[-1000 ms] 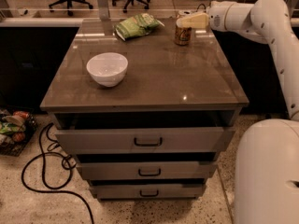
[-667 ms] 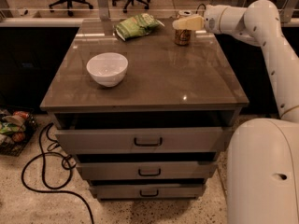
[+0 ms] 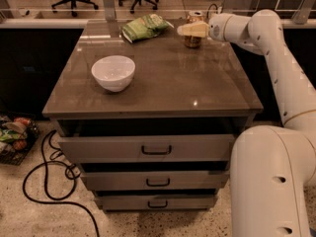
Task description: Place orange can into white bowl
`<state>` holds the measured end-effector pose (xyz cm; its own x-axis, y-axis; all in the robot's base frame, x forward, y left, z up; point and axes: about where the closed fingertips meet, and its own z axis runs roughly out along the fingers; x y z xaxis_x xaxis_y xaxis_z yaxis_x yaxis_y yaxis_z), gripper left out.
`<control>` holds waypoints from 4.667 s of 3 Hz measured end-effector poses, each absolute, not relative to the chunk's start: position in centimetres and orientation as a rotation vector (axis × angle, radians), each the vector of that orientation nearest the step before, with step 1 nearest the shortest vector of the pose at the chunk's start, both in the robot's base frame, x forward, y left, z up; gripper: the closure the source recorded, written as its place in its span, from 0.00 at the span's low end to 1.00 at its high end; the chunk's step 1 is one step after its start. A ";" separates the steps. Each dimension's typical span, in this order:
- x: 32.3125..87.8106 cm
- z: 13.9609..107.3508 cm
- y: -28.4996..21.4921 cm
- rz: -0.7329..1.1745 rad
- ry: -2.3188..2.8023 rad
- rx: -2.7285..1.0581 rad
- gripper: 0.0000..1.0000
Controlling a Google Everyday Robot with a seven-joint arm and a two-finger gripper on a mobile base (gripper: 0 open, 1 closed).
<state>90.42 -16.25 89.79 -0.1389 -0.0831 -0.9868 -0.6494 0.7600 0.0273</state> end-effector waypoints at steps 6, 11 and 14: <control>91.6 88.9 -14.1 0.577 1.638 -0.570 1.00; 85.1 101.3 -12.4 0.423 1.510 -0.672 1.00; 73.4 100.9 -1.5 0.556 1.444 -0.861 1.00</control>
Offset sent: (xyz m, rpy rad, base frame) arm 0.0082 0.0055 -0.0028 0.0342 -0.0133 -0.0070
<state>73.40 -1.50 100.91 0.0850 -0.1680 -0.9821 -0.7829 0.5984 -0.1701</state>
